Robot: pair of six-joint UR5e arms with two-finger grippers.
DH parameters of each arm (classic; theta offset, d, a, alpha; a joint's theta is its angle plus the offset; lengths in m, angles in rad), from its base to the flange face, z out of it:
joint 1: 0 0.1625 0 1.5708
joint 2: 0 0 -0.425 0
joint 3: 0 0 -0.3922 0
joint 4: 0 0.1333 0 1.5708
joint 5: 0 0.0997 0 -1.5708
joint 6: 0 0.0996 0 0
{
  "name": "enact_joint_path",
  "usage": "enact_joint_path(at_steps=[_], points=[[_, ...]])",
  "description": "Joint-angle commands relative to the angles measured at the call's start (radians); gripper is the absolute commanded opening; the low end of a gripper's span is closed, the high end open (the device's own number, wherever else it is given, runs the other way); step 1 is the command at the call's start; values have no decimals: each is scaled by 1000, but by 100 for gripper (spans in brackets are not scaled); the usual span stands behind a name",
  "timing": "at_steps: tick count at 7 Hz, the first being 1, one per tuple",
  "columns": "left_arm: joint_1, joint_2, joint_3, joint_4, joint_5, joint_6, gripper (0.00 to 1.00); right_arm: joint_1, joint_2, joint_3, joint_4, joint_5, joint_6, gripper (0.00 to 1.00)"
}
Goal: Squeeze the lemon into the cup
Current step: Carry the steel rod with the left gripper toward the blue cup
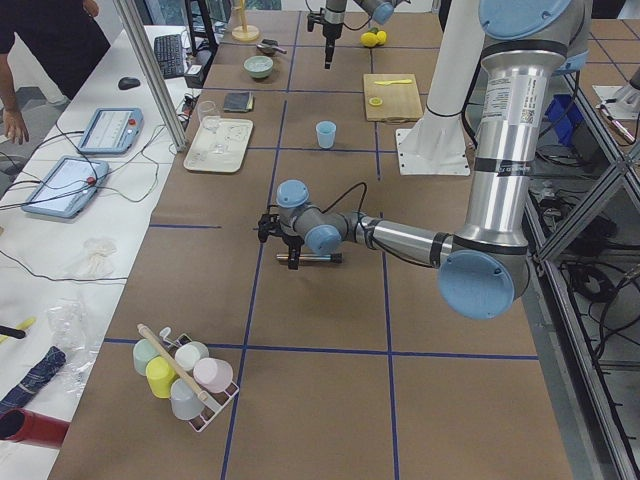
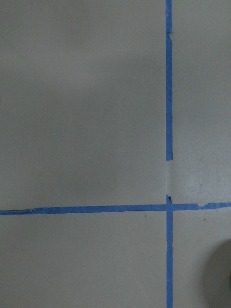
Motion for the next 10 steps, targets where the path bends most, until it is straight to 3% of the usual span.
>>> enact_joint_path(at_steps=[1,2,5,7,8,9,10], points=[[14,-15,21,0,6,2,81,-1,1,-4,0,0,0,100],[16,-24,26,2,6,2,80,-2,1,-4,0,-1,0,100],[19,-25,24,2,6,2,60,-2,2,-9,0,-1,0,100],[21,-23,24,2,8,0,59,-2,2,-9,0,-1,0,100],[21,-23,21,2,8,0,45,-2,4,-10,0,-1,0,100],[21,-23,21,2,8,0,18,-2,4,-10,0,-1,1,100],[21,-22,20,2,8,0,0,-2,4,-12,0,-1,1,100]])
